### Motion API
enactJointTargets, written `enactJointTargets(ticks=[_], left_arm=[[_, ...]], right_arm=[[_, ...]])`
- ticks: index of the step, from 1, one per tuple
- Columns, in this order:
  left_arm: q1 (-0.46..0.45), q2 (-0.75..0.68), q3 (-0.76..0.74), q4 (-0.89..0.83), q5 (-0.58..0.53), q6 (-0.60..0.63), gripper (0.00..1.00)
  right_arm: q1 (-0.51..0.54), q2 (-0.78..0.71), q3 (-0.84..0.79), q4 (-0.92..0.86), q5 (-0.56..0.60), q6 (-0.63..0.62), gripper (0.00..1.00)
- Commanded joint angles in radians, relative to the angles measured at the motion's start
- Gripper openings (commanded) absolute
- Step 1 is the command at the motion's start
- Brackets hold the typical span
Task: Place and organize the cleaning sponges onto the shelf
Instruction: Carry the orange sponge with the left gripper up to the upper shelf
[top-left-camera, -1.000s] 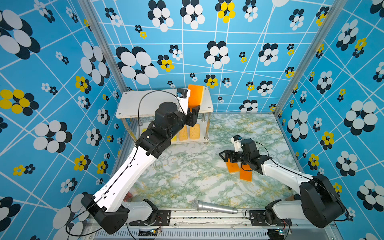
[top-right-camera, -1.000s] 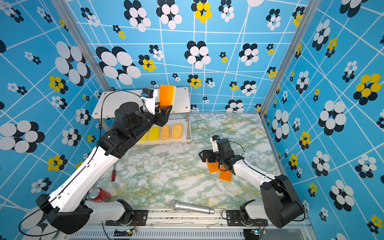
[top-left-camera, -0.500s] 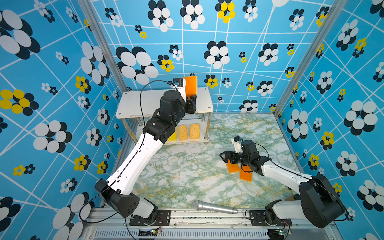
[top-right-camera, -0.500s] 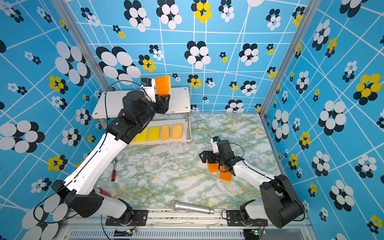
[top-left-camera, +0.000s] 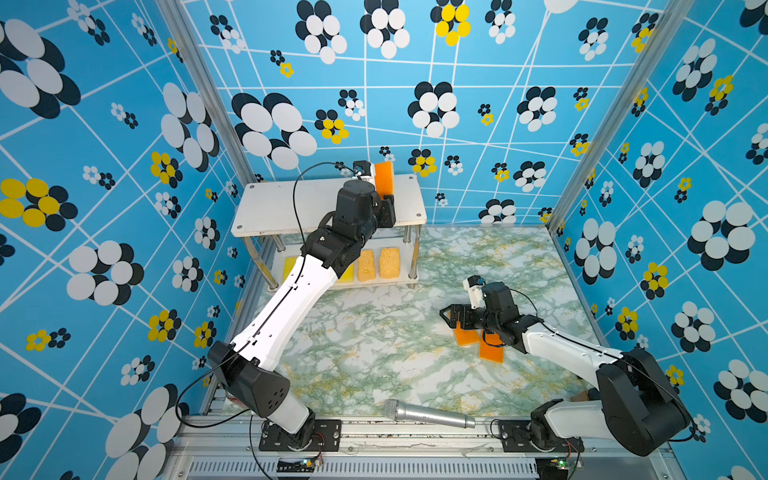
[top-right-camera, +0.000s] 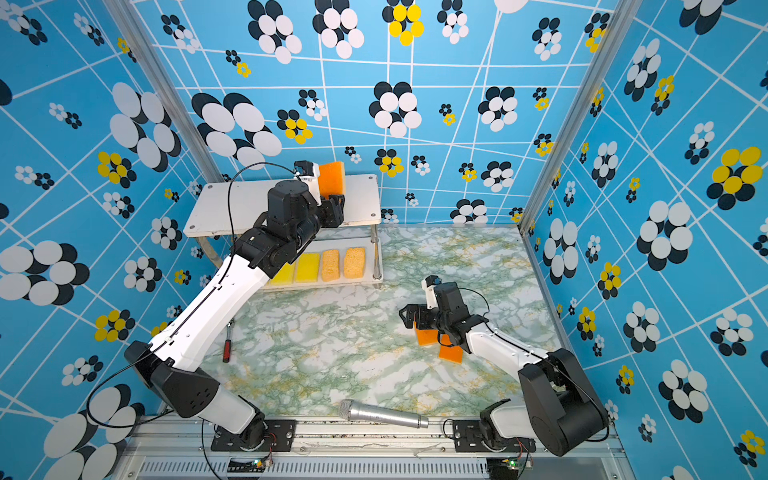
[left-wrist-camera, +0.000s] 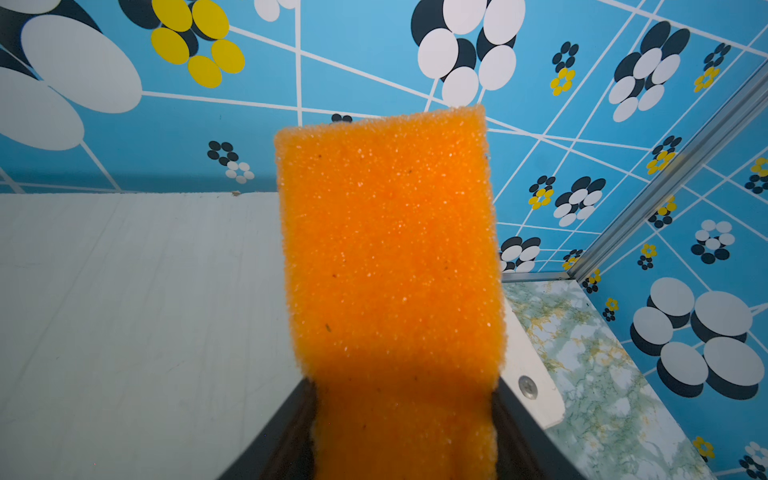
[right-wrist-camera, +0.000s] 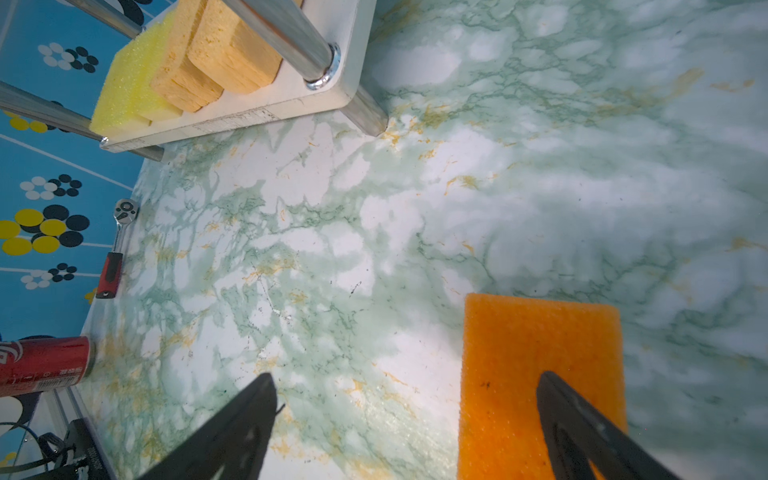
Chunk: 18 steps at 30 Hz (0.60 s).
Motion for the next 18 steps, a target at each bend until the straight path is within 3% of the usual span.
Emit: enactJointTargets(ticks=[1, 18], left_arm=[[0.01, 0.025, 0.035, -0.027, -0.02, -0.019, 0.58], [0.021, 0.061, 0.037, -0.037, -0.024, -0.037, 0.61]], right_arm=[[-0.006, -0.003, -0.006, 0.009, -0.004, 0.016, 0.99], [-0.007, 0.012, 0.002, 0.011, -0.009, 0.015, 0.99]])
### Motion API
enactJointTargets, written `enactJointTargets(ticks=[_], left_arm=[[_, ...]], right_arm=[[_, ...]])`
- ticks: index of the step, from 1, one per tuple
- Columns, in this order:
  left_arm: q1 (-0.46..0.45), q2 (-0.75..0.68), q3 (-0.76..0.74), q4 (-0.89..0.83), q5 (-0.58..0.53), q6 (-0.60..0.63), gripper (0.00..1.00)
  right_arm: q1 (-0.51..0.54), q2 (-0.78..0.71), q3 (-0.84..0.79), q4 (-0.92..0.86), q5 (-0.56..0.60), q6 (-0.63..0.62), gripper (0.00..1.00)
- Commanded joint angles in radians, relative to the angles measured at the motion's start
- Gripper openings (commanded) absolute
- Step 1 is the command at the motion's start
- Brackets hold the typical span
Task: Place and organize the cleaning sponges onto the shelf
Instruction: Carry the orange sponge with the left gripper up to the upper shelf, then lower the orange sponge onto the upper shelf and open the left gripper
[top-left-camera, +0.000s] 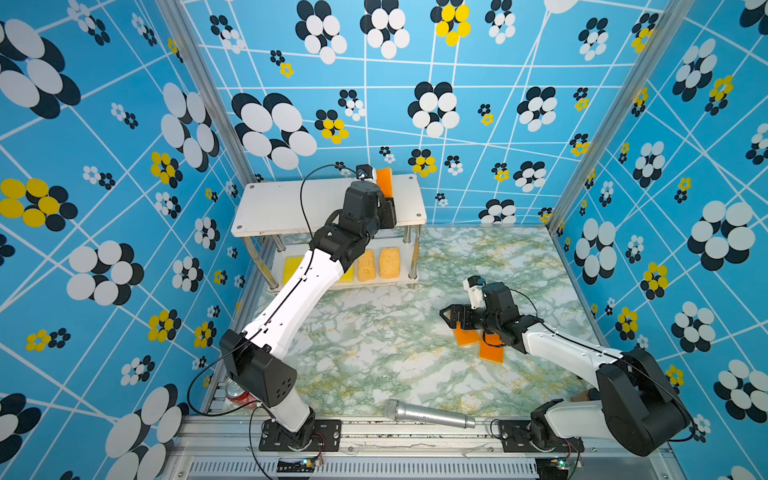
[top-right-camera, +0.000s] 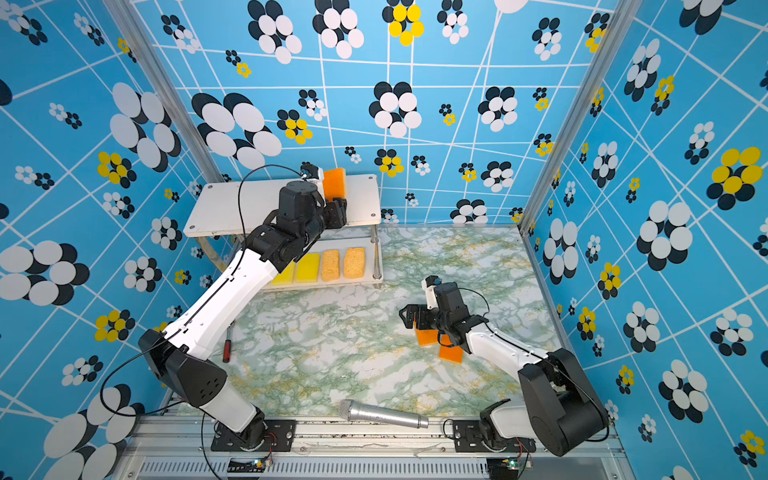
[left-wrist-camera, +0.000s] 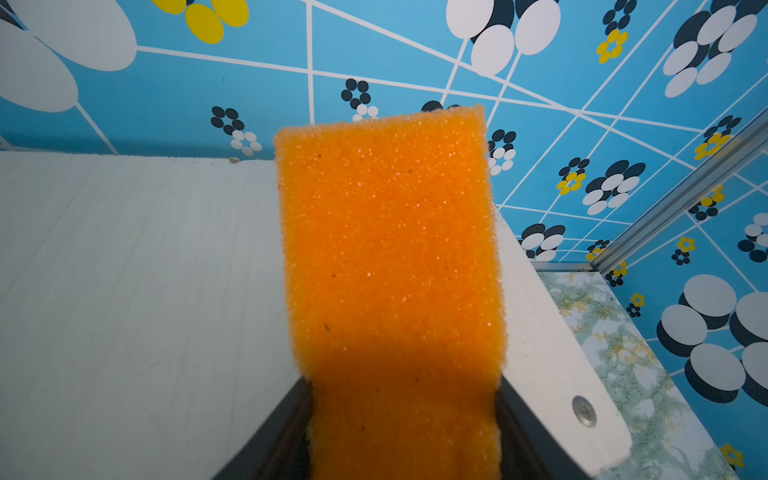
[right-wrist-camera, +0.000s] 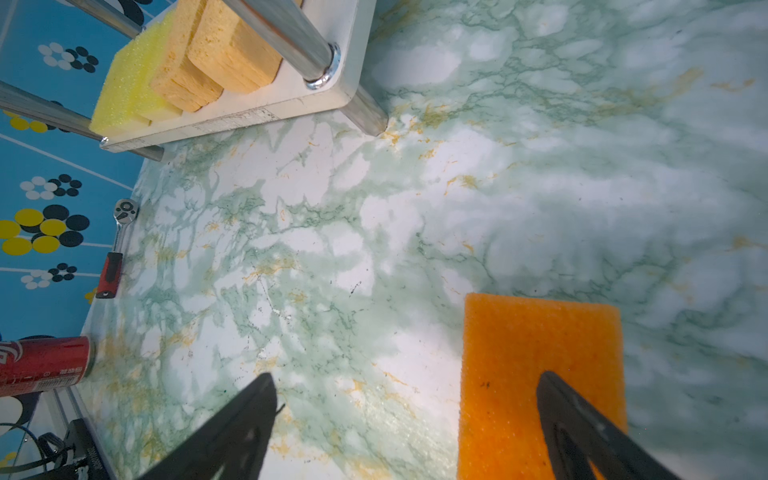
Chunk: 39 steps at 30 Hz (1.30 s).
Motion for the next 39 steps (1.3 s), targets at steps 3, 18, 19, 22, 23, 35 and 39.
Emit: enactJointTargets(ticks=[3, 18, 19, 22, 23, 35, 39], left_arm=[[0.008, 0.004, 0.022, -0.016, -0.017, -0.011, 0.62], [0.014, 0.007, -0.008, 0.007, -0.023, -0.022, 0.66], [0.013, 0.007, -0.01, 0.01, -0.022, -0.022, 0.67], [0.017, 0.007, -0.015, 0.012, -0.016, -0.024, 0.67], [0.018, 0.007, -0.015, 0.013, -0.016, -0.025, 0.67], [0.023, 0.015, -0.027, 0.029, -0.003, -0.036, 0.68], [0.022, 0.02, -0.027, 0.031, 0.001, -0.036, 0.69]], right_arm=[[-0.007, 0.01, 0.0, 0.01, -0.007, 0.016, 0.99], [-0.007, 0.015, 0.002, 0.01, -0.007, 0.019, 0.99], [-0.008, 0.014, 0.002, 0.01, -0.007, 0.019, 0.99], [-0.006, 0.015, 0.003, 0.01, -0.007, 0.019, 0.99], [-0.006, 0.015, 0.003, 0.009, -0.007, 0.019, 0.99], [-0.007, 0.015, 0.005, 0.009, -0.009, 0.02, 0.99], [-0.006, 0.014, 0.006, 0.007, -0.009, 0.019, 0.99]])
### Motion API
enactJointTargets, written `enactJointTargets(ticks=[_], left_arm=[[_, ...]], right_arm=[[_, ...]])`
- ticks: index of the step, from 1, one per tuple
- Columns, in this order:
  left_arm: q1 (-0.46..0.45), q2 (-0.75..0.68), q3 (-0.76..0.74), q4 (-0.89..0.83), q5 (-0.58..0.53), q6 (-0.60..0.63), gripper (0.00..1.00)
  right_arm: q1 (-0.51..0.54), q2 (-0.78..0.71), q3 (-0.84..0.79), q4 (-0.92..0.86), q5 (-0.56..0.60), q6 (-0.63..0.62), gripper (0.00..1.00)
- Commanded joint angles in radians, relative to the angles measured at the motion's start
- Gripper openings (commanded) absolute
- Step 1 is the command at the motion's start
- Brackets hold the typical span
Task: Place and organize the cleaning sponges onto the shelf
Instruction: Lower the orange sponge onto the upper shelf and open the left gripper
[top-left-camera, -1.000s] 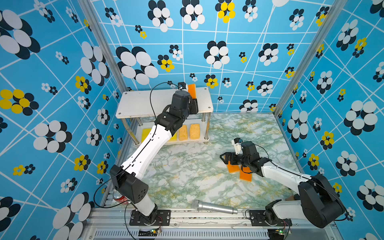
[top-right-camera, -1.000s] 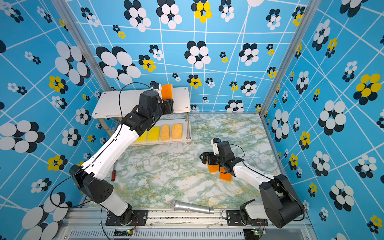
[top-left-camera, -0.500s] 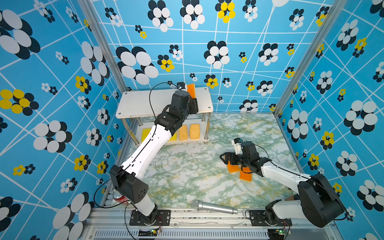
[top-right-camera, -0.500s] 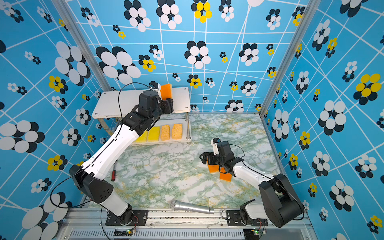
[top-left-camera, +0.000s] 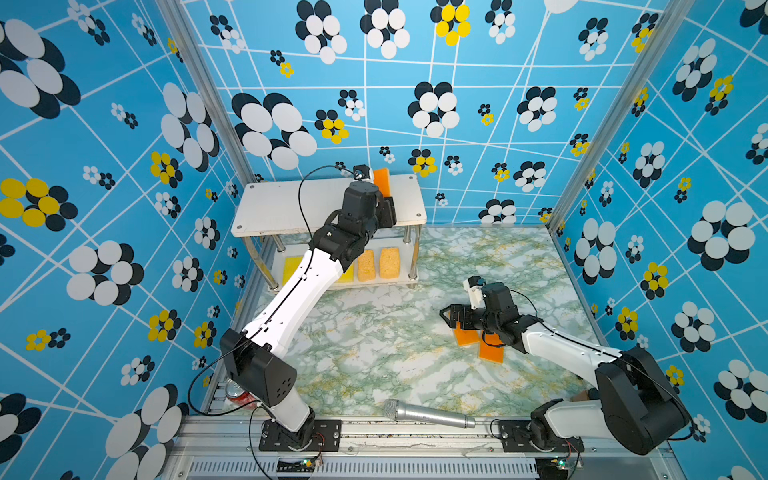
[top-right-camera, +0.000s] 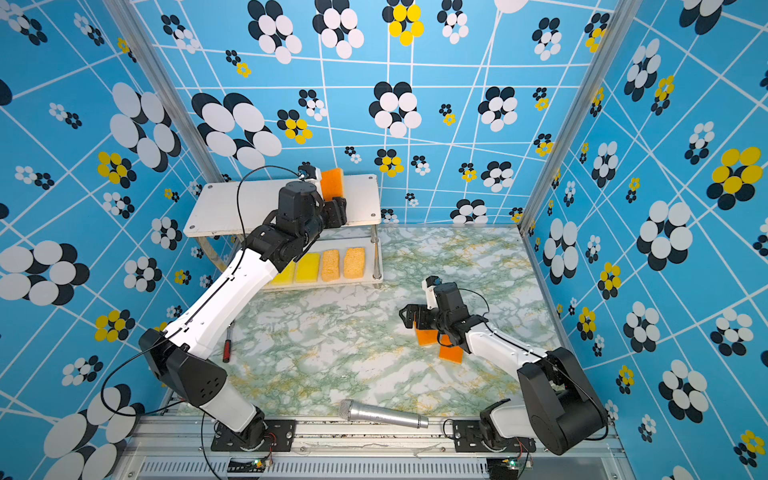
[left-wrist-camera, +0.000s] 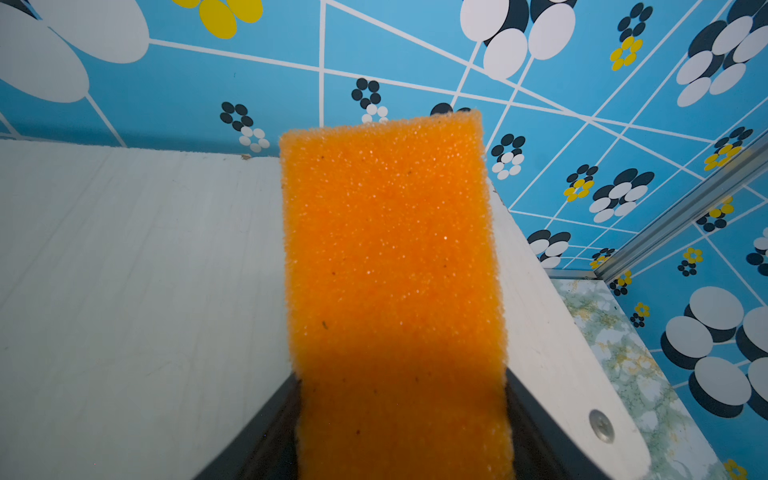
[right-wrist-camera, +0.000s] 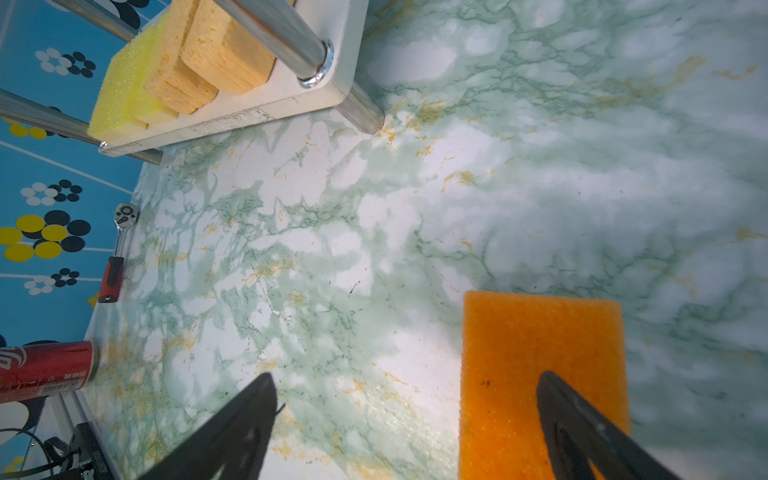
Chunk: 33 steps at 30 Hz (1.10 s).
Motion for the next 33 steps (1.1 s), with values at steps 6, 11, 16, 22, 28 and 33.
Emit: enactJointTargets(ticks=[6, 11, 16, 22, 28, 33], left_arm=[[0.013, 0.017, -0.023, 0.023, 0.012, -0.013, 0.74], [0.016, 0.017, -0.022, 0.023, 0.014, -0.015, 0.74], [0.017, 0.016, -0.027, 0.028, 0.019, -0.018, 0.74], [0.016, 0.017, -0.038, 0.04, 0.03, -0.033, 0.72], [0.005, 0.023, -0.06, 0.075, 0.012, -0.033, 0.7], [-0.005, 0.025, -0.075, 0.103, -0.002, -0.026, 0.72]], right_arm=[[-0.006, 0.011, 0.012, 0.001, -0.01, 0.0, 0.99], [-0.006, 0.013, 0.018, 0.0, -0.012, 0.0, 0.99], [-0.006, 0.017, 0.021, -0.002, -0.013, -0.001, 0.99], [-0.006, 0.018, 0.021, 0.0, -0.018, -0.002, 0.99], [-0.008, 0.022, 0.017, 0.001, -0.023, -0.003, 0.99], [-0.006, 0.02, 0.013, 0.001, -0.021, -0.003, 0.99]])
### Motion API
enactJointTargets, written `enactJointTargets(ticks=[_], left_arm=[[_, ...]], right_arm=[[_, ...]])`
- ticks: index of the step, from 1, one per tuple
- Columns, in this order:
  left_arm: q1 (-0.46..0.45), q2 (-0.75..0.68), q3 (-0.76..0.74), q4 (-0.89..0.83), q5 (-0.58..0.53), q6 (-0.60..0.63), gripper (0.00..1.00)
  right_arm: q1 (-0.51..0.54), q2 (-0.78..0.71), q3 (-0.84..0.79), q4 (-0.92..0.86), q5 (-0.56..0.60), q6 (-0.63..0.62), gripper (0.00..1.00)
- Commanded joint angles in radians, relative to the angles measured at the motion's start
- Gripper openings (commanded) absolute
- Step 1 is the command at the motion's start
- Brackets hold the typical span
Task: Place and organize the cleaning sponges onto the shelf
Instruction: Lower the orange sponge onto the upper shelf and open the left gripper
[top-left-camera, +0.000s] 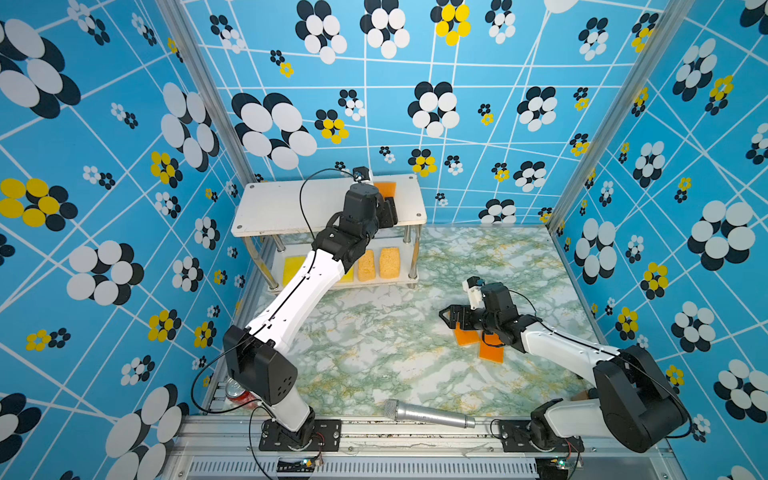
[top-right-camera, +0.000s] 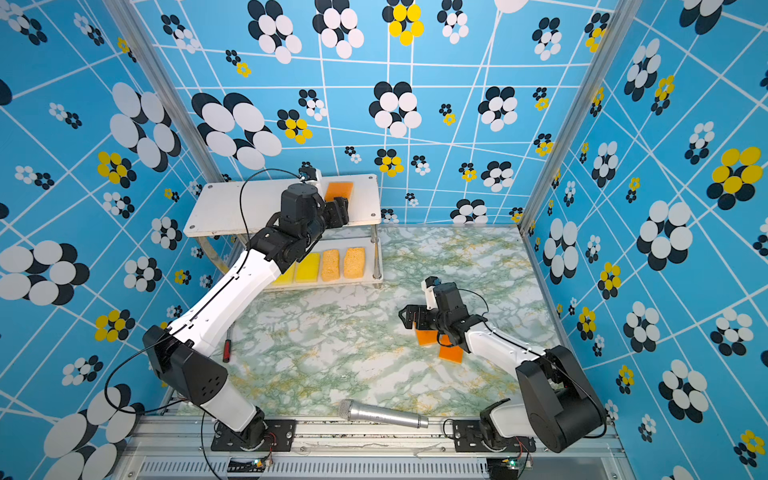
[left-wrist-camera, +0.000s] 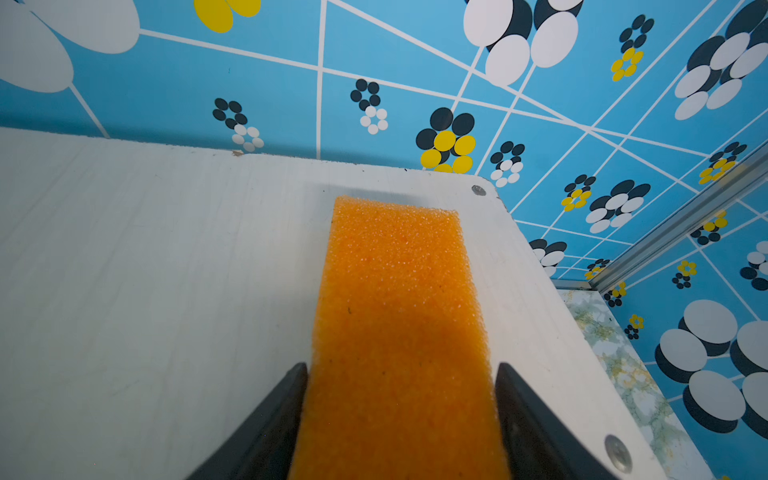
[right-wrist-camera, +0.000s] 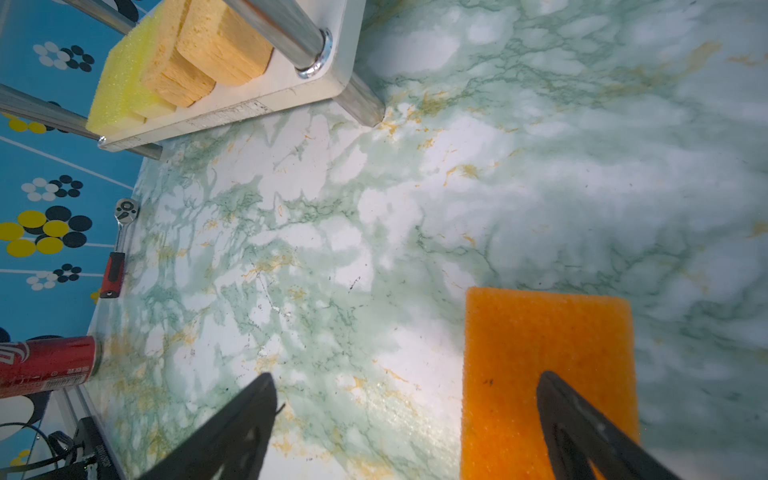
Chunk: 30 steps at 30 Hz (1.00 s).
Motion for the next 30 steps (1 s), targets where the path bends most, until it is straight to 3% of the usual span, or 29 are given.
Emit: enactJointTargets(ticks=[1, 15, 19, 30], left_arm=[[-0.009, 0.02, -0.022, 0.022, -0.009, -0.003, 0.72], [-0.012, -0.006, -0.057, 0.055, -0.016, 0.0, 0.76], [-0.012, -0.014, -0.063, 0.066, -0.005, 0.0, 0.85], [-0.01, -0.054, -0.098, 0.094, 0.009, -0.004, 0.86]], right_arm=[[-0.007, 0.009, 0.012, 0.001, -0.009, -0.003, 0.99], [-0.007, 0.014, 0.007, 0.004, -0.014, -0.001, 0.99], [-0.007, 0.012, 0.005, 0.006, -0.016, 0.0, 0.99], [-0.006, 0.01, 0.005, 0.004, -0.018, 0.003, 0.99]])
